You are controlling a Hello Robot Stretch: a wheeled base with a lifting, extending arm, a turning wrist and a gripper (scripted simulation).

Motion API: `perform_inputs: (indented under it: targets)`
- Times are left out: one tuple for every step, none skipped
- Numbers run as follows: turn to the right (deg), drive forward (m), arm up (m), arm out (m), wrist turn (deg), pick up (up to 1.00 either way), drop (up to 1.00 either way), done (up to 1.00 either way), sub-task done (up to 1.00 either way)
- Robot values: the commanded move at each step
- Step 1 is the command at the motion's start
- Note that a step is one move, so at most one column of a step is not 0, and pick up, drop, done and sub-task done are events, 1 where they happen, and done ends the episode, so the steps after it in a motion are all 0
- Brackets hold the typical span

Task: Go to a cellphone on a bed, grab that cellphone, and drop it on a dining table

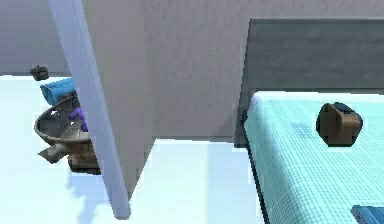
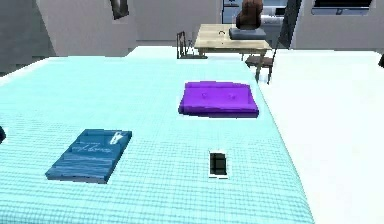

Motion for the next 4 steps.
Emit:
perform_inputs:
  targets:
    - [9.0,0.0,0.0,0.0,0.0,0.0,0.0,0.0,0.0]
    - [0.0,0.0,0.5,0.0,0.0,0.0,0.0,0.0,0.0]
    - [0.0,0.0,0.36,0.0,0.0,0.0,0.0,0.0,0.0]
    - [0.0,0.0,0.0,0.28,0.0,0.0,0.0,0.0,0.0]
